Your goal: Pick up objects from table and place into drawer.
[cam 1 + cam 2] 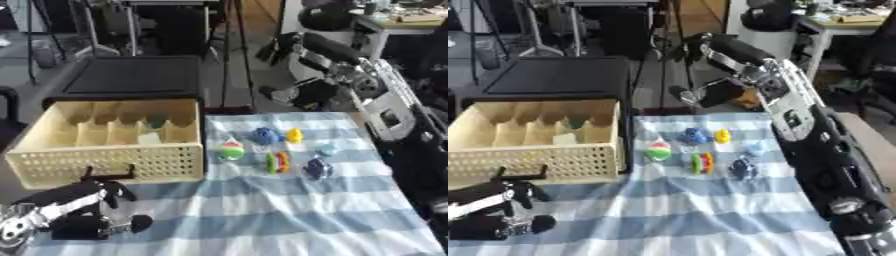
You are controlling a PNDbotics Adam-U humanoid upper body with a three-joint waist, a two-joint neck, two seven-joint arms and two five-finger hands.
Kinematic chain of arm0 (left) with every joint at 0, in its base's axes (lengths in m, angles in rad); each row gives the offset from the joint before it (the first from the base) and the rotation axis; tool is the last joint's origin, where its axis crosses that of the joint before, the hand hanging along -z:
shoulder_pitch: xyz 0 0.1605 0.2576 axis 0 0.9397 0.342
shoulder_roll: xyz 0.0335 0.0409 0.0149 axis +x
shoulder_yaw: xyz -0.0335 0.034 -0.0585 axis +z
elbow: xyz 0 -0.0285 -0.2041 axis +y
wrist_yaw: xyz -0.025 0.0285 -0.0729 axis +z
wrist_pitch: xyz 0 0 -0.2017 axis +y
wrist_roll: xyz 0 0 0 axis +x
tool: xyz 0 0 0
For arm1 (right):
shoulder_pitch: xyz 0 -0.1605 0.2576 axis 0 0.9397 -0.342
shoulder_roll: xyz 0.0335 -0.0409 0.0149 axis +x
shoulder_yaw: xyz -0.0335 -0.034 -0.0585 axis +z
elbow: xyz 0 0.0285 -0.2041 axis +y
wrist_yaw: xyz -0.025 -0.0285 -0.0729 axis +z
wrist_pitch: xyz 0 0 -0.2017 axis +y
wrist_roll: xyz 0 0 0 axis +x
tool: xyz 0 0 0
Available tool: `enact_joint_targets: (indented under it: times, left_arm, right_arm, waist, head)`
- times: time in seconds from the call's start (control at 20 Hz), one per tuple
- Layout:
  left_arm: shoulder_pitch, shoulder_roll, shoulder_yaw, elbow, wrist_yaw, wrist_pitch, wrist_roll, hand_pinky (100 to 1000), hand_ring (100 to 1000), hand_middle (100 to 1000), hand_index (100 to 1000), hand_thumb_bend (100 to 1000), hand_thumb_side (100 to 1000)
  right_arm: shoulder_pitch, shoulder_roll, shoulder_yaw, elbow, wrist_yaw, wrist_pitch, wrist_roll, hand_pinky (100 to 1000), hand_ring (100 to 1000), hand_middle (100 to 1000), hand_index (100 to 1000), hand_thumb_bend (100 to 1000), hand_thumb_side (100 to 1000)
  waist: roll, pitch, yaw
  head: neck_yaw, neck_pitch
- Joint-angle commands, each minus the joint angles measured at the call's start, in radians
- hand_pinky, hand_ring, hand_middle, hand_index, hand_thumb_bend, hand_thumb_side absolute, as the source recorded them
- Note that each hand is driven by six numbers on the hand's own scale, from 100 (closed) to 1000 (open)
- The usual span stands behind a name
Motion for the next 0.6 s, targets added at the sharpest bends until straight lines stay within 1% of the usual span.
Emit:
enact_joint_targets:
  times: [0.05, 0.3, 0.6]
  left_arm:
    - [-0.040, -0.004, 0.032, -0.008, -0.012, -0.002, 0.015, 705, 808, 856, 900, 673, 1000]
    - [-0.071, -0.017, 0.038, 0.020, -0.023, 0.002, 0.010, 698, 798, 844, 893, 676, 1000]
    - [-0.101, -0.046, 0.036, 0.123, -0.041, 0.005, 0.012, 687, 784, 825, 881, 686, 1000]
  right_arm:
    - [-0.018, -0.005, -0.014, -0.013, -0.014, -0.003, 0.004, 714, 677, 706, 836, 322, 475]
    - [-0.038, 0.030, -0.015, 0.012, 0.009, -0.007, 0.010, 714, 677, 706, 836, 311, 477]
    - [-0.042, 0.044, -0.016, 0.024, 0.021, -0.012, 0.009, 713, 676, 703, 833, 306, 479]
  waist:
    - [0.003, -0.006, -0.001]
    - [0.004, -0.005, -0.005]
    - [0.002, -0.004, -0.012]
  head:
    - [0.003, -0.003]
    - [0.005, -0.001]
    - [0.010, -0.001]
